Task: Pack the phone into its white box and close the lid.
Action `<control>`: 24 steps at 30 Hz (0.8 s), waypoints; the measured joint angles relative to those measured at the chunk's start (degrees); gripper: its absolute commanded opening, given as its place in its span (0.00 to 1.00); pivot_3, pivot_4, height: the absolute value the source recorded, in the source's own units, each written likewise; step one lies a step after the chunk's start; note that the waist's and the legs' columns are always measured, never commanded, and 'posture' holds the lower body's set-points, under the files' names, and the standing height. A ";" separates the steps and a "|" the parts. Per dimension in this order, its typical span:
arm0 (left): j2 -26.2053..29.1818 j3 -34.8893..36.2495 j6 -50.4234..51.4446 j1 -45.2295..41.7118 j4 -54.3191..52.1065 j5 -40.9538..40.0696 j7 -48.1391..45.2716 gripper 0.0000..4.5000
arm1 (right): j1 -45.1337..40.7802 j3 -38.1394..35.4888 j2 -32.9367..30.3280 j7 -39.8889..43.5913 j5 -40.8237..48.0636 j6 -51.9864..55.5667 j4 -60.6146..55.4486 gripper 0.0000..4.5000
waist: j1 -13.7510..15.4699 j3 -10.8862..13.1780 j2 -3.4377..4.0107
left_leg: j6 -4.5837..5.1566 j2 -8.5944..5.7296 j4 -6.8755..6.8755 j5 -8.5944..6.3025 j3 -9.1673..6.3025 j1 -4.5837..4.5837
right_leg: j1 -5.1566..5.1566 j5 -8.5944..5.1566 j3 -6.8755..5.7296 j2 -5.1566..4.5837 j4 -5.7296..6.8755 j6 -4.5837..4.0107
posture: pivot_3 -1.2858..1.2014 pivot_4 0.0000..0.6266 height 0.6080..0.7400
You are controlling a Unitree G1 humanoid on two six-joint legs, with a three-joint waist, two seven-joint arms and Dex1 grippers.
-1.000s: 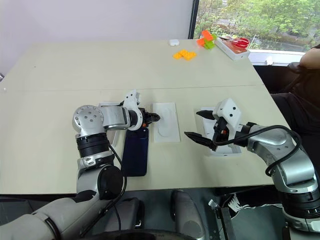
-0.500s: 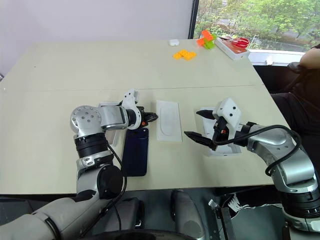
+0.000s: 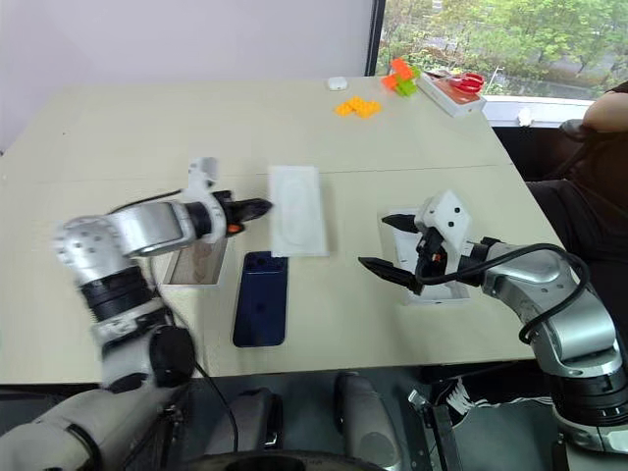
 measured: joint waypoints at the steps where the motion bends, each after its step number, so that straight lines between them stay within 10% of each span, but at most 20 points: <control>1: 4.01 -0.38 -0.03 0.73 0.74 -2.00 0.50 0.02 | 0.07 0.27 0.05 0.01 -0.06 0.00 0.05 1.00 | 0.19 0.01 0.01 | -0.03 -0.01 0.00 0.02 -0.02 -0.01 | 0.00 0.00 -0.03 -0.05 0.00 -0.01 | 0.52 0.24 0.89; 10: 25.22 -11.07 -0.01 5.13 7.16 -10.77 -4.13 0.02 | -1.04 2.69 1.43 0.10 -0.59 -0.20 0.92 1.00 | 0.56 0.03 -0.01 | -0.18 -0.40 0.01 0.10 -0.04 -0.11 | 0.06 -0.12 -0.03 -0.69 -0.14 -0.19 | 0.52 0.24 0.89; 24: 23.37 -16.40 -0.02 1.76 12.26 -3.65 -11.99 0.02 | 0.33 3.06 1.75 -0.74 -0.58 -0.25 0.69 1.00 | 0.45 0.03 -0.01 | -0.18 -0.80 0.01 0.10 -0.13 -0.14 | 0.10 -0.22 -0.08 -1.06 -0.10 0.03 | 0.52 0.24 0.89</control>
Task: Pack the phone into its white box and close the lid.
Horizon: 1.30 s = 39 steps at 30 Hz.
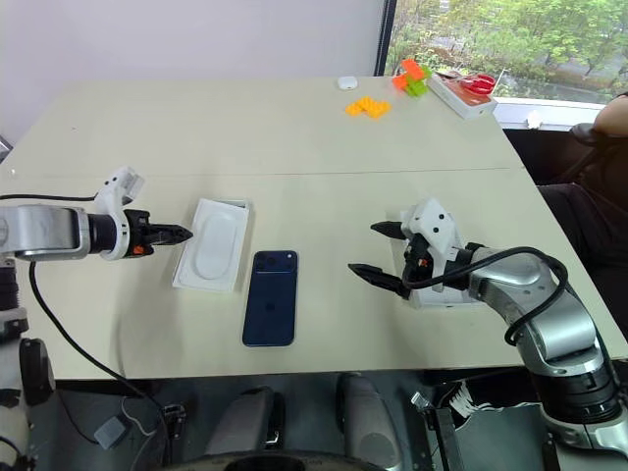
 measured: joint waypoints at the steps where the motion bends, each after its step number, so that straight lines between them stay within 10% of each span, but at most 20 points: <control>1: -0.45 0.00 0.00 -0.35 0.37 0.96 -0.30 0.02 | 0.06 0.00 0.00 -0.14 0.01 0.00 -0.03 1.00 | 0.02 0.00 0.00 | 0.00 -0.02 0.01 0.00 0.00 0.00 | 0.00 -0.04 -0.01 0.01 0.00 0.10 | 0.52 0.24 0.89; 7: -1.74 0.32 0.00 -1.82 0.73 5.82 -2.70 0.20 | 0.15 -0.01 0.00 -0.51 0.04 0.00 -0.32 1.00 | -0.05 0.00 0.00 | 0.00 -0.02 0.00 0.00 -0.02 -0.01 | 0.00 0.01 0.00 0.00 0.00 0.18 | 0.52 0.24 0.89; 12: -1.55 1.83 0.01 -1.56 0.55 7.89 -4.88 0.73 | 0.25 -0.01 0.04 -0.74 0.05 0.00 -0.48 1.00 | -0.05 0.00 0.00 | 0.00 0.00 0.00 0.00 -0.02 0.00 | 0.00 0.00 0.01 -0.01 0.00 0.20 | 0.52 0.24 0.89; 22: -0.12 9.29 -0.43 0.84 -6.22 10.10 -8.50 0.73 | 0.07 0.14 0.16 -0.36 0.04 -0.02 -0.64 1.00 | -0.04 0.00 0.00 | 0.00 0.03 0.00 0.00 -0.03 -0.01 | 0.01 -0.04 0.01 -0.05 -0.01 0.18 | 0.52 0.24 0.89; 30: 8.35 -2.98 -11.48 13.61 -35.15 18.99 -18.51 0.01 | -1.26 0.91 0.66 0.32 -0.03 -0.17 0.20 1.00 | -0.21 0.03 0.00 | -0.01 0.01 -0.04 -0.01 0.03 -0.01 | 0.00 -0.09 0.12 -0.10 -0.06 0.17 | 0.52 0.24 0.89; 39: 14.17 -16.48 -17.24 18.40 -40.58 31.80 -25.09 0.01 | -2.53 1.67 0.66 1.55 -0.20 -0.27 1.39 1.00 | -0.09 0.12 0.00 | 0.11 0.02 -0.05 -0.07 0.04 -0.02 | 0.03 -0.18 0.00 0.05 -0.11 0.28 | 0.52 0.24 0.89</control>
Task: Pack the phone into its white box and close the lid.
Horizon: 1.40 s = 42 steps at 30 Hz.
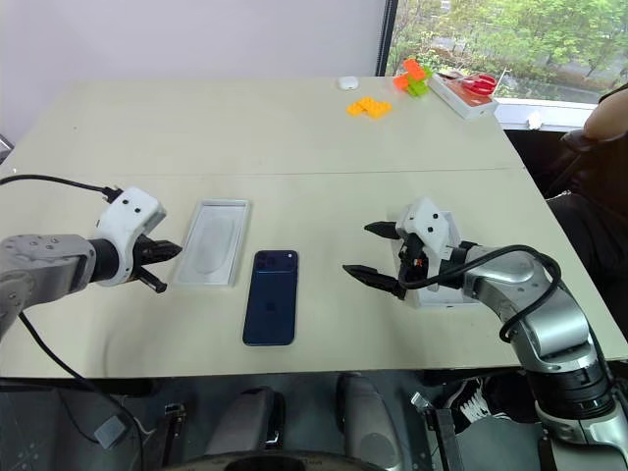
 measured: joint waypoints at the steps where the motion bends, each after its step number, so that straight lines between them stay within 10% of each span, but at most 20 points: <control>1: -0.04 -0.76 0.10 0.01 -0.01 0.78 -0.18 0.01 | -0.09 0.04 0.00 0.08 -0.13 -0.02 0.15 1.00 | 0.01 0.03 0.02 | 0.03 0.00 0.00 -0.02 0.00 -0.01 | -0.01 -0.01 0.01 0.00 0.00 0.02 | 0.52 0.24 0.89; 24: -16.21 -4.77 1.93 -5.58 7.54 17.11 3.48 0.01 | -1.29 0.96 1.37 2.87 5.34 1.52 -4.96 1.00 | 0.03 0.08 -0.03 | 0.15 0.01 0.06 -0.07 -0.09 0.03 | 0.03 -0.01 0.07 -0.05 0.06 0.11 | 0.52 0.24 0.89; 42: -5.59 3.11 2.68 2.66 -4.91 12.42 -11.93 0.01 | -1.53 2.77 1.81 2.57 5.46 1.77 -4.97 1.00 | -0.06 0.14 -0.01 | 0.16 0.03 0.05 -0.08 -0.07 0.01 | 0.02 -0.03 0.07 -0.05 0.03 0.10 | 0.52 0.24 0.89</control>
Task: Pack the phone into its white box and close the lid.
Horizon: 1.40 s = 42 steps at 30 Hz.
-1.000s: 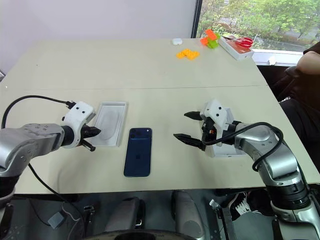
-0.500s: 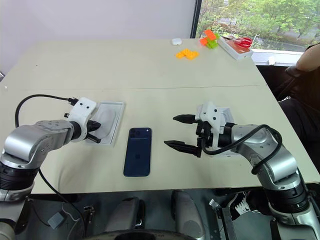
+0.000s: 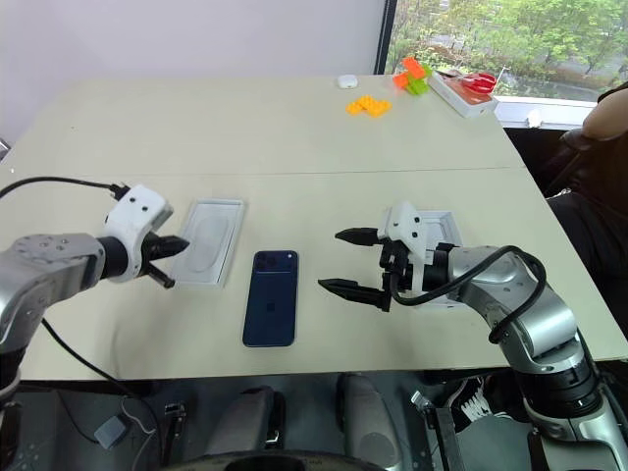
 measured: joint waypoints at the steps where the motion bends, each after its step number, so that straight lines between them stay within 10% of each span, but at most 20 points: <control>1: 0.42 -0.06 0.47 0.52 -0.44 -0.31 -0.49 0.01 | -0.04 0.10 0.00 0.05 0.00 0.00 0.10 1.00 | 0.00 0.01 0.02 | 0.00 0.00 0.00 0.00 0.01 0.01 | 0.00 0.00 0.00 0.00 0.00 0.00 | 0.52 0.24 0.89; 25: -5.01 -5.85 2.98 -1.91 1.42 4.51 3.89 0.01 | -1.05 0.63 0.21 -0.44 0.00 0.00 0.52 1.00 | -0.06 0.02 0.02 | 0.00 0.00 0.01 0.00 0.00 0.03 | 0.02 0.01 0.02 0.03 0.03 0.00 | 0.52 0.24 0.89; 42: 1.87 -1.69 3.73 1.84 -2.46 0.51 -3.56 0.01 | -1.04 0.70 0.45 -0.29 -0.01 -0.01 0.51 1.00 | 0.08 0.02 0.03 | 0.00 0.00 0.01 0.00 0.00 0.02 | 0.01 0.00 0.00 0.01 0.02 0.00 | 0.52 0.24 0.89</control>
